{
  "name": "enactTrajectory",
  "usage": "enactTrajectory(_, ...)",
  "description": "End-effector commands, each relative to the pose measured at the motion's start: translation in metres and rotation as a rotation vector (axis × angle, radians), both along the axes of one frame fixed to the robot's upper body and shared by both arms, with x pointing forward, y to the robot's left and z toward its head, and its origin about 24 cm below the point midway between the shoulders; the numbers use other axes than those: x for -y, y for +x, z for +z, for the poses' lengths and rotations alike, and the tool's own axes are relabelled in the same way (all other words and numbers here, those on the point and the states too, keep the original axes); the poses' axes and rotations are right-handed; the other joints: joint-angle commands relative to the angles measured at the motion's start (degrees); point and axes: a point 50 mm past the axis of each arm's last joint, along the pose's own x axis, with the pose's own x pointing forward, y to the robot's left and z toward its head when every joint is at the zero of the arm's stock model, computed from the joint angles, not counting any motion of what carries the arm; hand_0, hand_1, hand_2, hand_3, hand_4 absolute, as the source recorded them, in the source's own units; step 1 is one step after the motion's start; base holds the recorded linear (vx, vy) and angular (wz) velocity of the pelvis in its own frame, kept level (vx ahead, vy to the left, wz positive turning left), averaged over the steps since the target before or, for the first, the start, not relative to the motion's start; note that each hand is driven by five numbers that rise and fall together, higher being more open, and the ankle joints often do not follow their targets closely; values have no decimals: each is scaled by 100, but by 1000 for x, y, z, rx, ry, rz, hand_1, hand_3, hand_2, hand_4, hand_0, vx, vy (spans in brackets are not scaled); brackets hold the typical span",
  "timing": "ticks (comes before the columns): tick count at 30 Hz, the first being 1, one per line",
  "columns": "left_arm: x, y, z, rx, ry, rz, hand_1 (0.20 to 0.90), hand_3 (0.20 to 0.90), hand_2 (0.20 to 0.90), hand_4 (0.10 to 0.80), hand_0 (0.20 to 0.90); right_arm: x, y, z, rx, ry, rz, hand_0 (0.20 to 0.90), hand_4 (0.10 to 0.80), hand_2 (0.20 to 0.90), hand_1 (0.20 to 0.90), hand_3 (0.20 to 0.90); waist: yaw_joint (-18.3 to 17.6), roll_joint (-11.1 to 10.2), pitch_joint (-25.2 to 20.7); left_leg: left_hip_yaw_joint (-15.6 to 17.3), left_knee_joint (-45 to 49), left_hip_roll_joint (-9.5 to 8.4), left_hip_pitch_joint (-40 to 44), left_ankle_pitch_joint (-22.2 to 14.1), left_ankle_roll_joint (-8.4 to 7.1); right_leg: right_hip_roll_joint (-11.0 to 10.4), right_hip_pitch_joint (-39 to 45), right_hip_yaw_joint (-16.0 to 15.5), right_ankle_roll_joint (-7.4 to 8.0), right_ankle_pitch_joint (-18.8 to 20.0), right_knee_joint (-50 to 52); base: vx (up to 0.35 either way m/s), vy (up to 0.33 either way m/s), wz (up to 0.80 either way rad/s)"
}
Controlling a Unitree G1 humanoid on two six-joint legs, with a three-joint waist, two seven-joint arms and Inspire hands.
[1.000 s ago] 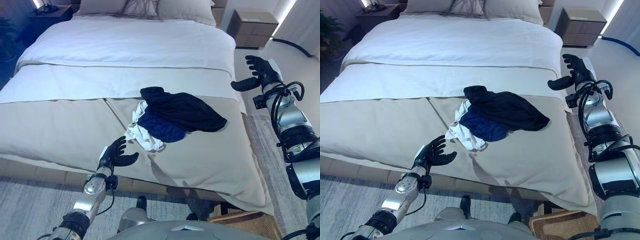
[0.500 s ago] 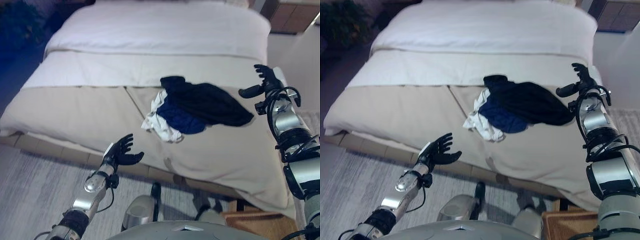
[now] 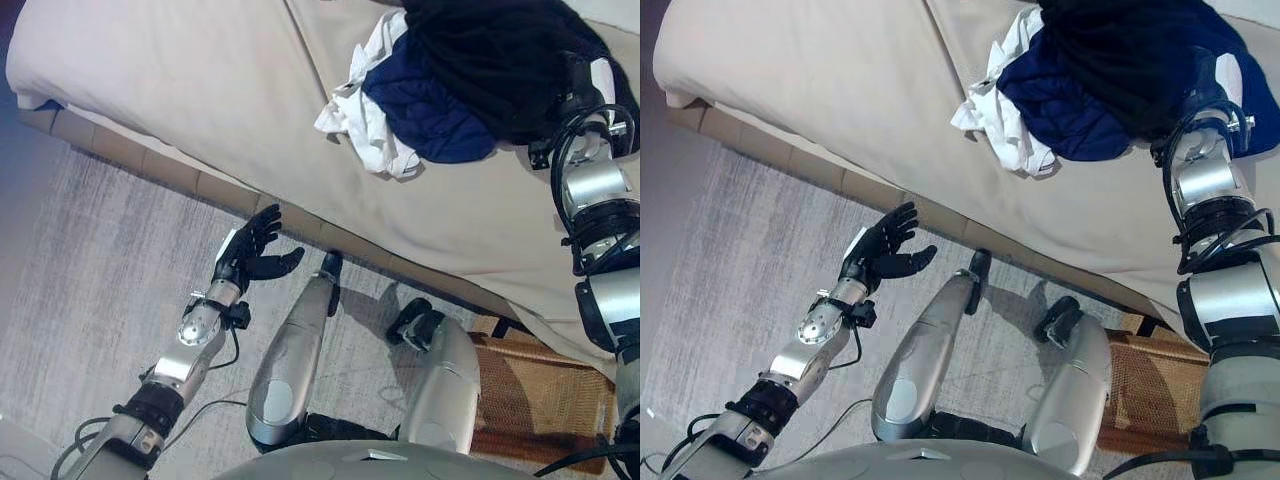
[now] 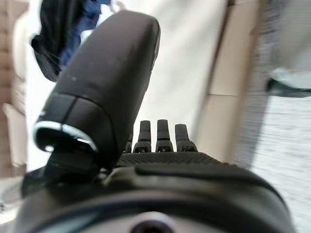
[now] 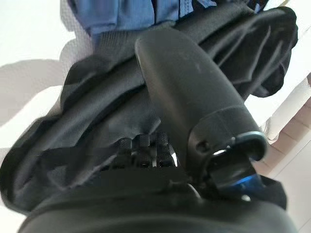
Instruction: Pick up the clothes from the bed and place them into the basket
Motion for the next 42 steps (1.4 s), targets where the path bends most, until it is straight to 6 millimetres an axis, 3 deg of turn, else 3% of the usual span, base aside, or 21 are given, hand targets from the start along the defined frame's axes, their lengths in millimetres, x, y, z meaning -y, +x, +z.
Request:
enactTrajectory(1, 10, -3, 46, 258, -131, -36, 900, 900, 900, 800, 900, -3, -10, 81, 242, -128, -54, 900, 800, 900, 900, 900, 94, 252, -234, 589, 624, -6, -94, -1022, 331, 423, -237, 152, -124, 5, 373, -29, -39, 11)
enactTrajectory(8, 5, -11, 56, 313, -154, -42, 900, 900, 900, 800, 900, 10, -19, 102, 257, -75, -100, 900, 800, 900, 900, 900, 139, 360, -234, 603, 1347, 46, -960, -1115, 407, 414, -1103, 292, -193, -163, 1009, -35, -44, 5)
enactTrajectory(9, 4, -11, 57, 320, -153, -41, 900, 900, 900, 800, 900, 11, -21, 106, 262, -69, -94, 733, 605, 733, 733, 705, 143, 369, -234, 593, 1399, 48, -1031, -1113, 416, 429, -1177, 312, -197, -185, 1079, -28, -24, 5)
enactTrajectory(10, 3, -12, 58, 325, -153, -37, 900, 900, 900, 800, 900, 12, -21, 108, 270, -67, -92, 651, 509, 651, 651, 609, 142, 372, -234, 595, 1441, 60, -1077, -1116, 423, 434, -1221, 326, -200, -198, 1118, -25, -15, 5)
enactTrajectory(11, 1, -12, 59, 328, -157, -29, 900, 900, 900, 800, 900, 13, -24, 113, 288, -67, -92, 300, 100, 300, 300, 200, 136, 372, -234, 595, 1500, 67, -1114, -1125, 425, 448, -1262, 337, -199, -221, 1178, -15, -17, 4)
enactTrajectory(18, -7, -12, 61, 336, -166, -6, 900, 900, 900, 800, 900, 14, -27, 119, 342, -45, -84, 300, 100, 300, 300, 200, 112, 296, -234, 575, 1502, 121, -1021, -1129, 395, 518, -1160, 319, -182, -225, 1161, -6, -6, 1)
enactTrajectory(24, -8, -11, 60, 337, -143, -17, 900, 900, 900, 800, 900, 21, -29, 113, 301, -70, -88, 300, 100, 300, 300, 200, 92, 139, -234, 582, 993, 206, -166, -1079, 290, 560, -290, 170, -133, -110, 682, 16, -4, -8)
enactTrajectory(33, -8, -7, 58, 308, -91, -19, 900, 900, 900, 800, 900, 46, -40, 107, 269, -36, -120, 300, 100, 300, 300, 200, 71, -146, -601, 599, -323, 558, 1418, -628, 40, 636, 1493, -95, -61, 252, -809, 58, 6, -12)
enactTrajectory(35, -8, -6, 54, 282, -65, -8, 900, 900, 900, 800, 900, 49, -42, 109, 270, -31, -117, 300, 100, 300, 300, 200, 59, -183, -709, 596, -524, 584, 1613, -556, 3, 682, 1715, -109, -53, 315, -1080, 28, 7, -14)
enactTrajectory(40, -18, -4, 21, 78, 92, 37, 900, 900, 900, 800, 900, 51, -46, 109, 269, -33, -57, 300, 100, 300, 300, 200, -73, -418, -1213, 579, -1275, 648, 2434, -442, -92, 882, 2645, -40, 46, 542, -2208, 58, 3, -14)
enactTrajectory(41, -19, -5, 19, 63, 105, 32, 900, 900, 900, 800, 900, 52, -46, 106, 269, -42, -44, 300, 100, 300, 300, 200, -104, -442, -1277, 593, -1464, 650, 2509, -258, -67, 913, 2755, -99, 25, 739, -2470, 64, -20, -12)
enactTrajectory(42, -19, -5, 19, 62, 105, 33, 900, 900, 900, 800, 900, 52, -46, 105, 267, -42, -43, 300, 100, 300, 300, 200, -101, -452, -1281, 562, -1420, 654, 2565, -402, -106, 932, 2798, -32, 66, 608, -2421, -15, -13, -5)
